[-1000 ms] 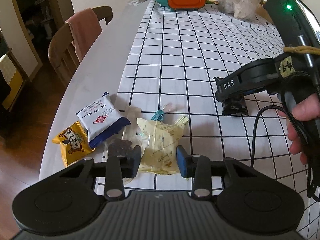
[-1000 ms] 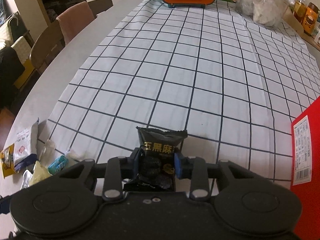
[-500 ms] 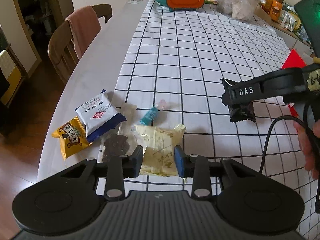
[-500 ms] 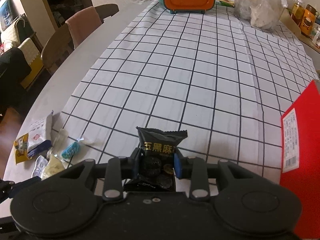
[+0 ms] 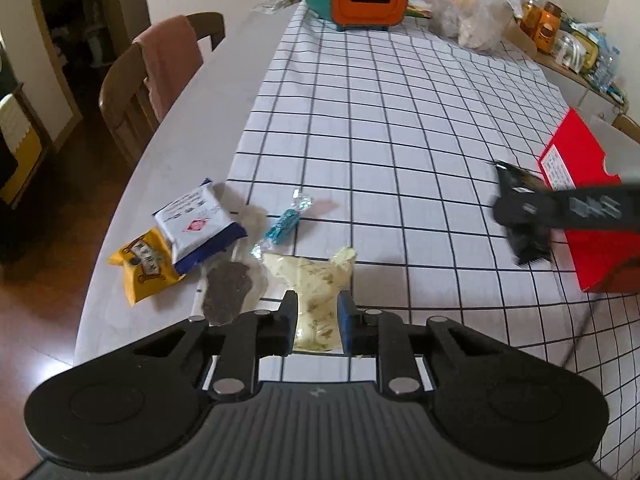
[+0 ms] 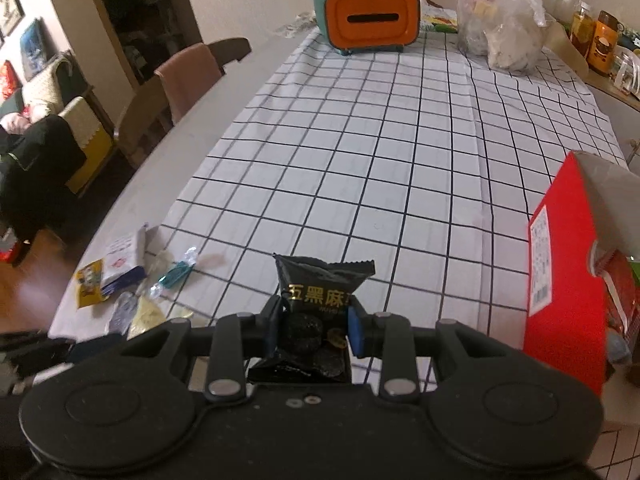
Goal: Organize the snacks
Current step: 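Carry the black bag and cream pastry packet over the red box, then open the right tool dropping the black bag while the left tool releases the cream packet, then move both tools back from the box to the remaining snacks on the table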
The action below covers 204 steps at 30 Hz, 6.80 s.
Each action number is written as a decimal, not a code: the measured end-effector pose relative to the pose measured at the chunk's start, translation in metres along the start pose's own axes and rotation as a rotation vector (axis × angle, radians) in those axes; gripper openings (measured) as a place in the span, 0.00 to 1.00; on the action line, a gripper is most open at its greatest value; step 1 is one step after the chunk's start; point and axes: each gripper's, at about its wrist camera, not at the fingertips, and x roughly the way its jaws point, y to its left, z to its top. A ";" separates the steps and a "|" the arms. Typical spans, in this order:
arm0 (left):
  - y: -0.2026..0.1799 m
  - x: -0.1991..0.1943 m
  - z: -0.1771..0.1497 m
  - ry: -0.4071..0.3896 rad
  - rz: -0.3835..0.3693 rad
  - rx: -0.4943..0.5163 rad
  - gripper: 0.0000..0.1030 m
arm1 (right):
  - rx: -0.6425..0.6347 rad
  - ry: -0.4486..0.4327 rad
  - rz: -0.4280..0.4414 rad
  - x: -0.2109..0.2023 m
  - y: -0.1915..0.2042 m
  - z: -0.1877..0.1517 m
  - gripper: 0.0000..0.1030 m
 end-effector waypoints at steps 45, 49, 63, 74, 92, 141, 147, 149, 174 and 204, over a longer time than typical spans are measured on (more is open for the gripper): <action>-0.028 0.034 0.010 0.064 0.056 0.129 0.26 | 0.293 -0.060 0.098 -0.075 -0.066 -0.101 0.31; -0.033 0.026 0.011 0.052 0.051 0.128 0.26 | 0.296 -0.069 0.106 -0.078 -0.070 -0.100 0.31; -0.079 -0.020 0.026 -0.005 0.011 0.122 0.26 | 0.267 -0.126 0.111 -0.103 -0.104 -0.089 0.31; -0.156 -0.047 0.046 -0.066 -0.053 0.184 0.26 | 0.269 -0.190 0.050 -0.136 -0.163 -0.078 0.31; -0.306 -0.044 0.060 -0.110 -0.130 0.367 0.26 | 0.260 -0.165 -0.078 -0.144 -0.265 -0.069 0.31; -0.366 0.016 0.068 0.007 -0.025 0.360 0.54 | 0.073 -0.033 -0.041 -0.099 -0.305 -0.046 0.63; -0.360 -0.009 0.067 -0.048 -0.033 0.351 0.58 | 0.066 -0.081 -0.009 -0.123 -0.300 -0.044 0.70; -0.355 -0.018 0.066 -0.067 -0.042 0.339 0.63 | 0.063 -0.094 0.005 -0.129 -0.297 -0.044 0.73; -0.230 -0.092 0.024 -0.218 0.001 0.217 0.83 | -0.032 -0.184 0.139 -0.160 -0.185 -0.046 0.99; -0.001 -0.021 0.009 -0.194 0.042 0.236 0.83 | -0.062 -0.046 0.121 -0.042 -0.005 -0.003 0.98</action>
